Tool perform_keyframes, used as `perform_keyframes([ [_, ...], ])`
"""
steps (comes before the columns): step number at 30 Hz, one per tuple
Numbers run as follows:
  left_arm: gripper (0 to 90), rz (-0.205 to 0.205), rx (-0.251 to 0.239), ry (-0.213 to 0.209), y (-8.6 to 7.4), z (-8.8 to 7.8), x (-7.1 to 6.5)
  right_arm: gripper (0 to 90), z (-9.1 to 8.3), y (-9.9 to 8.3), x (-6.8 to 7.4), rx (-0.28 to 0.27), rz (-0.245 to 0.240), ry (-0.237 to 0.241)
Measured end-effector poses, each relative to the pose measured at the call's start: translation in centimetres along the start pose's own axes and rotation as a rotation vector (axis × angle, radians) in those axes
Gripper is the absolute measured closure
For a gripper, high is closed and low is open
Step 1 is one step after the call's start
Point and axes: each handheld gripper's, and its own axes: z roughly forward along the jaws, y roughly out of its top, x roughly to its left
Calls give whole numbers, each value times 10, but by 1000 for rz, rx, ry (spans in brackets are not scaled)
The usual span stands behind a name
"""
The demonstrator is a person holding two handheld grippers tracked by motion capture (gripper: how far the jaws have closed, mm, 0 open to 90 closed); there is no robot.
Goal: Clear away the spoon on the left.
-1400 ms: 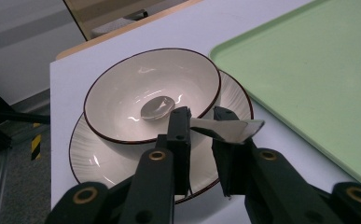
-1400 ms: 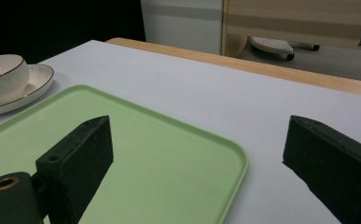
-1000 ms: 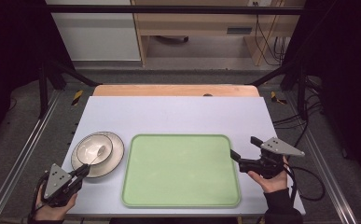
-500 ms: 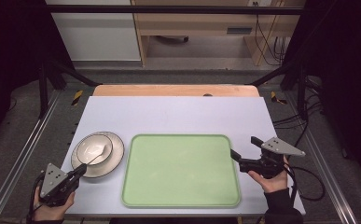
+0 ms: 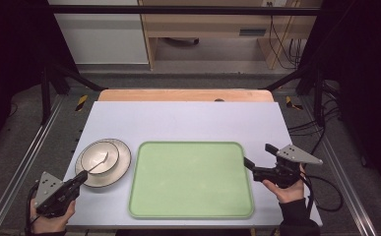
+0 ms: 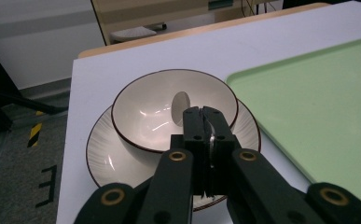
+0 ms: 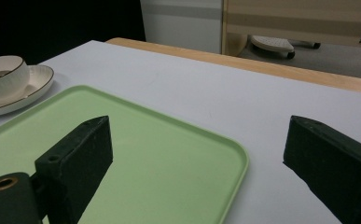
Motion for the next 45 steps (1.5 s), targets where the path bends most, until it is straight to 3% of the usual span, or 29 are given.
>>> perform_keyframes([
  [18, 882, -3, -87, 24, 21, -15, -17, 71, -2, 1, -1, -8, -9, -6],
  [29, 881, 56, -146, -1, 38, -22, -37, 70, -1, 2, 1, -6, -25, -11],
  [45, 882, 151, -127, -55, 54, -4, -70, 67, -2, 3, 1, -6, -27, -16],
])
